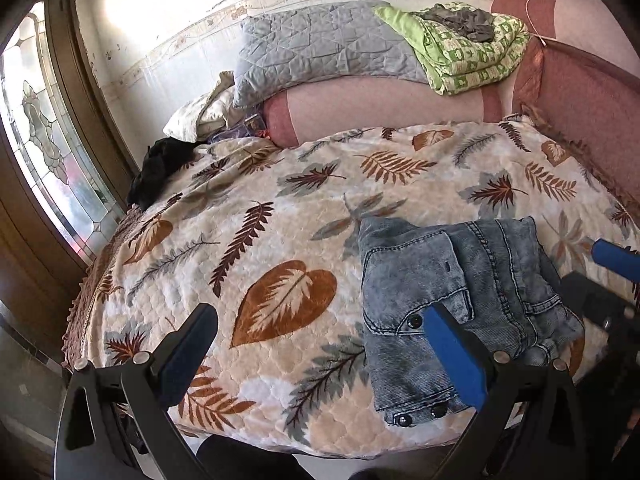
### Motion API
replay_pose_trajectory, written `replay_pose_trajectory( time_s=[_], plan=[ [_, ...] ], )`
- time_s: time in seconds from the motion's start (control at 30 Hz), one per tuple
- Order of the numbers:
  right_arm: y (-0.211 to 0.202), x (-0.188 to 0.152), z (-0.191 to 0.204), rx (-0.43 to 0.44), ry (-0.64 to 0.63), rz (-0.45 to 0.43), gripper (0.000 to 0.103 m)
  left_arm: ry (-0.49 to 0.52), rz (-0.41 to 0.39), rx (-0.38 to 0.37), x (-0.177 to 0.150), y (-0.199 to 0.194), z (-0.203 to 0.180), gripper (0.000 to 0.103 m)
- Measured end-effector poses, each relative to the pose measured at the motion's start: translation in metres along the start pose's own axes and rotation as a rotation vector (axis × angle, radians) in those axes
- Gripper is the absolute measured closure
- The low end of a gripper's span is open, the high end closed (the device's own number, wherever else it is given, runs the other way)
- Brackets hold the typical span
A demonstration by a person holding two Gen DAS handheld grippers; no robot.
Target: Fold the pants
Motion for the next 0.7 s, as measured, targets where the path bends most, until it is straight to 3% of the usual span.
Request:
replay_pose_trajectory(
  time_s=[0.7],
  plan=[
    [0.049, -0.037, -0.020, -0.057, 0.014, 0.078, 0.029, 0.036, 0.096, 0.044, -0.016, 0.038, -0.012, 0.000]
  ],
)
Point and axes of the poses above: each gripper's, at about its wrist camera, not at the fingertips, and y roughly the way its jaws point, z to its left, x to its top, the point moved 7 cm from there along y, roughly the way its jaws point, and after that the axes turned 10 degrees about -y, right-handed, at the moved point
